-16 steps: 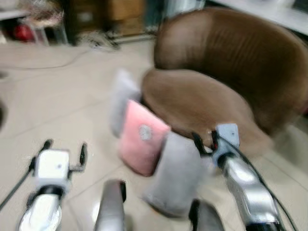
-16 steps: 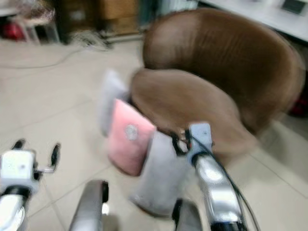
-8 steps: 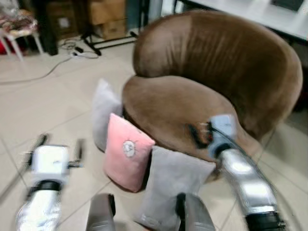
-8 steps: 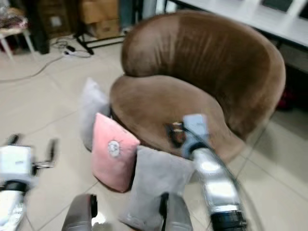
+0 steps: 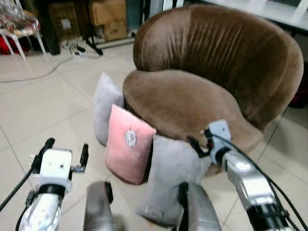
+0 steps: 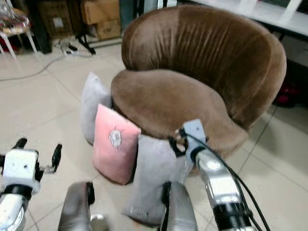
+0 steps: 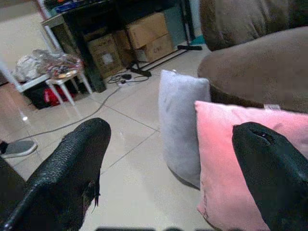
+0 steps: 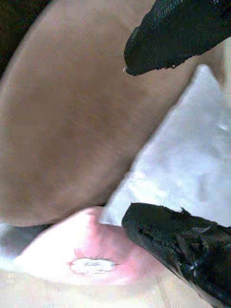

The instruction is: Move the pillow to the sofa from floor

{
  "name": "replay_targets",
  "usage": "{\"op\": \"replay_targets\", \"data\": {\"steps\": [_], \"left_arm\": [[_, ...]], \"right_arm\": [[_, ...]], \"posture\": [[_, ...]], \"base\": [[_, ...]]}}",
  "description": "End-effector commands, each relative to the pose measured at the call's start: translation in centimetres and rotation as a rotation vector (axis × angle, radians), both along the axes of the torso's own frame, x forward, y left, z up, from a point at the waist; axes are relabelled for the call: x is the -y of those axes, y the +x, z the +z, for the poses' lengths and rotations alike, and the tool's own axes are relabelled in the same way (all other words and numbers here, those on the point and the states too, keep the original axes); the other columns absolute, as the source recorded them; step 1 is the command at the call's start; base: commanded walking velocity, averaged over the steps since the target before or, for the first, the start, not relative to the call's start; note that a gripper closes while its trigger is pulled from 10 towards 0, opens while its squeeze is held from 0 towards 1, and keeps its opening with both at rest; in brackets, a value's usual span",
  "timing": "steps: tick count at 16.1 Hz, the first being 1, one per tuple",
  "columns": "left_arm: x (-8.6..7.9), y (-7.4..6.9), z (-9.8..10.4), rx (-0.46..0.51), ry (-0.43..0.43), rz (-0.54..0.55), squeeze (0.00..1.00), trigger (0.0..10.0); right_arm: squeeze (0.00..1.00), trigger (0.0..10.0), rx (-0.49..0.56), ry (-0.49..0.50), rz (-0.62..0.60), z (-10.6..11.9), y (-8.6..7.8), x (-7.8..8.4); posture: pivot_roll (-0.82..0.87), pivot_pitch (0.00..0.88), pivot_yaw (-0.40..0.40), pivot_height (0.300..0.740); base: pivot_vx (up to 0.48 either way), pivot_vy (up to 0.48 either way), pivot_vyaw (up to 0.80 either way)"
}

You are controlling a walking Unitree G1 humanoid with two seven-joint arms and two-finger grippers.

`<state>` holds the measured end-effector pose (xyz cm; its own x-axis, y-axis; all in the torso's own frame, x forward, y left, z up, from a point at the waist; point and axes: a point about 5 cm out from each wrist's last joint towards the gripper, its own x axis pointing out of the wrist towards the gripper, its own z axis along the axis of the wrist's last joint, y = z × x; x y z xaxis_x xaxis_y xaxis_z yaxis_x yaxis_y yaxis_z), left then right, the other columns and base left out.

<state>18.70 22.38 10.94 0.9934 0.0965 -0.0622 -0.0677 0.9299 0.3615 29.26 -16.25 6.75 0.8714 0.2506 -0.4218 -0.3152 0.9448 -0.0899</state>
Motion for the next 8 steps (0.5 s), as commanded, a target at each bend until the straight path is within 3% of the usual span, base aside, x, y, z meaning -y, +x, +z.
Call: {"op": "replay_targets", "data": {"steps": [1,5,8], "left_arm": [[0.2,0.1,0.0,-0.011,0.002,-0.017,0.00,10.0],[0.0,0.3,0.1,-0.022,0.023,-0.051,0.00,10.0],[-0.2,0.6,0.3,-0.025,0.028,-0.066,0.00,10.0]], "right_arm": [[0.00,10.0,0.005,-0.020,0.008,0.2,0.5,0.1],[0.00,10.0,-0.003,-0.010,0.001,-0.1,1.2,-0.4],[0.00,10.0,0.010,0.020,0.000,0.0,1.3,-1.2]], "posture": [[0.06,0.000,-0.087,0.467],[0.07,0.000,-0.067,0.422],[0.06,0.000,-0.049,0.417]], "base": [[0.000,0.000,0.00],[0.000,0.000,0.00],[0.000,0.000,0.00]]}}
